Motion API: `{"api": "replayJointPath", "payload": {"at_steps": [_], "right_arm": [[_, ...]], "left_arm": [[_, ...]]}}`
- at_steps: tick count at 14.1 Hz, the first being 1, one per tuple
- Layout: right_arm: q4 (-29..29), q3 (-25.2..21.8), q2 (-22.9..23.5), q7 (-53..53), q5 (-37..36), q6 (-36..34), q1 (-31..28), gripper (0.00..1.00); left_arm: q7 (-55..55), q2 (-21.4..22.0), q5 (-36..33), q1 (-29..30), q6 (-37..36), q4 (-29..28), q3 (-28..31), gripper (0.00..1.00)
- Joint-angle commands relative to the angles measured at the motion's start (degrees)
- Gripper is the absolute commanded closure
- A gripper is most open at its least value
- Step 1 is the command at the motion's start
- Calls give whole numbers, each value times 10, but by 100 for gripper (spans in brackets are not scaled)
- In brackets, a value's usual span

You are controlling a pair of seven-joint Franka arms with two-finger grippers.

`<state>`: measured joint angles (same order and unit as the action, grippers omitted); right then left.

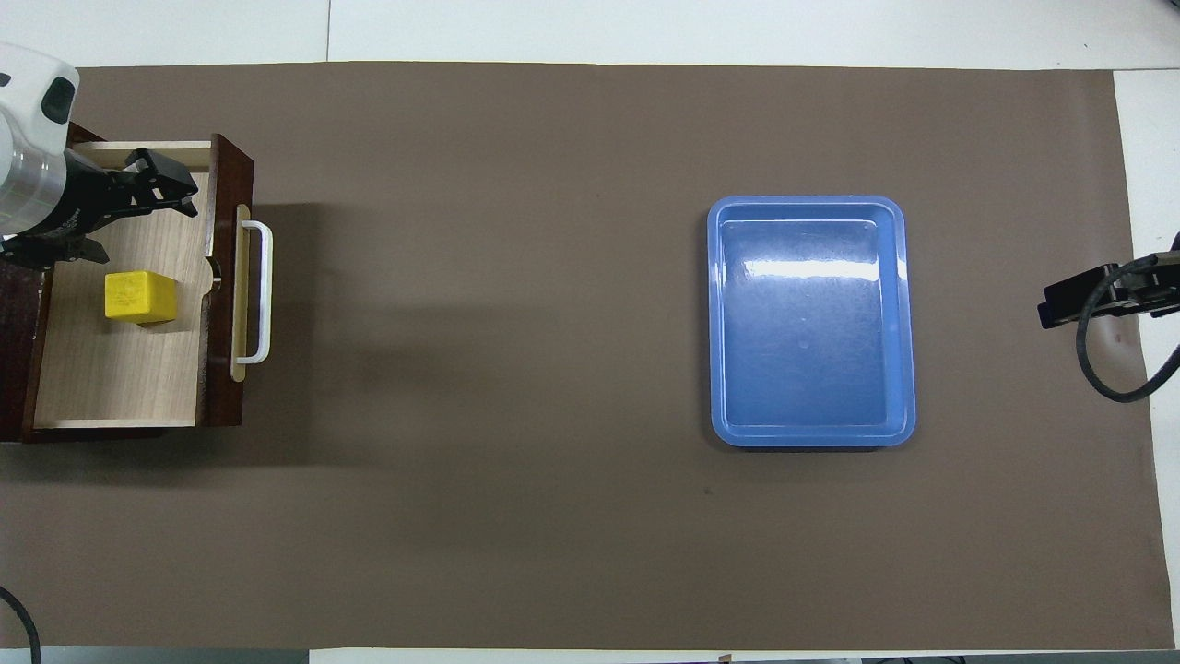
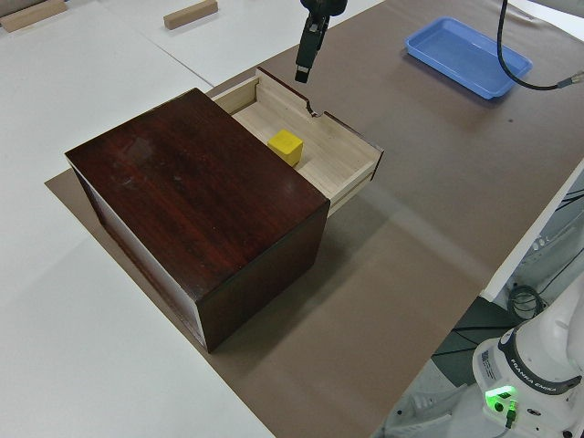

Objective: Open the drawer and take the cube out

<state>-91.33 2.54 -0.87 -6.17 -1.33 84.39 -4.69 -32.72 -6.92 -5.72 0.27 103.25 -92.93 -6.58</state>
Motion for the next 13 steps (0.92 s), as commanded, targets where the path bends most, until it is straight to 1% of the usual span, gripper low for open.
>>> {"api": "replayJointPath", "payload": {"at_steps": [1,10,13], "right_arm": [[-1,1,-4,8,2,8,-3,0],[-1,1,-4,8,2,9,-3,0],[-1,1,-4,8,2,9,-3,0]], "left_arm": [[108,27,34,46,38,-60,-12,0],[106,28,34,45,35,-60,-12,0],[57,29,34,46,32,-61,-12,0]]}}
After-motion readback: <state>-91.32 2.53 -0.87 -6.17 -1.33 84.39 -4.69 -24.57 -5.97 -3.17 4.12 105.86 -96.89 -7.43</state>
